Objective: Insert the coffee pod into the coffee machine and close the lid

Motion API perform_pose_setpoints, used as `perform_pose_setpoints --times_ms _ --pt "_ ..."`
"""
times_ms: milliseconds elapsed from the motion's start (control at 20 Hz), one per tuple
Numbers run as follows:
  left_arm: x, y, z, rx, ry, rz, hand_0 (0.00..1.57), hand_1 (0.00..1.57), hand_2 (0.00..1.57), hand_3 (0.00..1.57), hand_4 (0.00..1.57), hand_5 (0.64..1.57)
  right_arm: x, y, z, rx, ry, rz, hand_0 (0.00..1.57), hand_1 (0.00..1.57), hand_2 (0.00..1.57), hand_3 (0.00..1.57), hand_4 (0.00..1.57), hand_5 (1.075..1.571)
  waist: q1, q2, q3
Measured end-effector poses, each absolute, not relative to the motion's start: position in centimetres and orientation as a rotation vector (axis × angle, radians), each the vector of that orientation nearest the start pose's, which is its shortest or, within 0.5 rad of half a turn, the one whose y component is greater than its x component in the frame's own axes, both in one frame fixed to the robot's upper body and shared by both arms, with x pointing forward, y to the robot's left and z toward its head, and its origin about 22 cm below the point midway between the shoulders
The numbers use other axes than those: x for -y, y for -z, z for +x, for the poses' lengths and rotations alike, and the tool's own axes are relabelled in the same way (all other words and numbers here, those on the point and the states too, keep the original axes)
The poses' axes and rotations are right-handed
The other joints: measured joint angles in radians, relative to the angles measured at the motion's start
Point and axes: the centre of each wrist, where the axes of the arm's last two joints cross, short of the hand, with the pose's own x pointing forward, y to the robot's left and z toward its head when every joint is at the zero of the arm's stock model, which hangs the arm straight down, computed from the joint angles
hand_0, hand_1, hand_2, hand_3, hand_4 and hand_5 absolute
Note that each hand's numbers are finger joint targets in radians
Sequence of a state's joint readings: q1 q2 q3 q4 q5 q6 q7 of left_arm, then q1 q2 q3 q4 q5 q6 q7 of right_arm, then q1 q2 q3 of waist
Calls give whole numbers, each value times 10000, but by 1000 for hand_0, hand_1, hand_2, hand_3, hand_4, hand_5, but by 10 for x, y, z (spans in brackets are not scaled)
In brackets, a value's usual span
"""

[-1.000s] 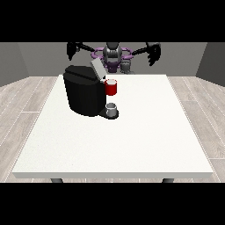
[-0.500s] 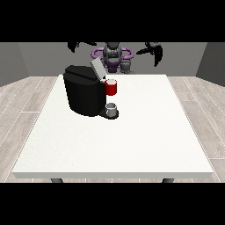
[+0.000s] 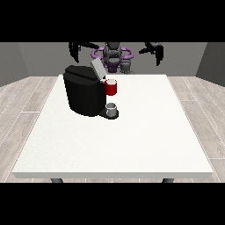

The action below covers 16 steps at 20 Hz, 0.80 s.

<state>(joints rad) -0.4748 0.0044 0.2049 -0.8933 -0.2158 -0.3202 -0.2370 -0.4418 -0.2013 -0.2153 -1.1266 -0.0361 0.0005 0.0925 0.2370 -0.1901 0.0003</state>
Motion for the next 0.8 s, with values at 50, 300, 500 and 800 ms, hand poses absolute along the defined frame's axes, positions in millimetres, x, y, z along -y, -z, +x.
perform_pose_setpoints --times_ms 50,300,500,800 --pt "-212 36 341 15178 3602 -2120 0 0 0 0 356 1571 290 -34 350 14628 172 -1477 0 0 0 0 168 1571 49 60 1" --pt "-214 25 329 15559 3455 -1826 0 0 0 0 323 1571 290 -34 357 14606 201 -1218 0 0 0 0 0 1571 18 548 0" --pt "-228 8 328 16044 3295 -1337 0 0 0 0 354 1571 268 -46 370 14856 -204 -845 0 0 0 0 0 1571 -318 1042 0" --pt "-245 -6 319 16503 3088 -1142 0 0 0 0 360 1571 254 -56 382 15179 -850 -507 0 0 0 0 0 1571 -481 1531 -1"
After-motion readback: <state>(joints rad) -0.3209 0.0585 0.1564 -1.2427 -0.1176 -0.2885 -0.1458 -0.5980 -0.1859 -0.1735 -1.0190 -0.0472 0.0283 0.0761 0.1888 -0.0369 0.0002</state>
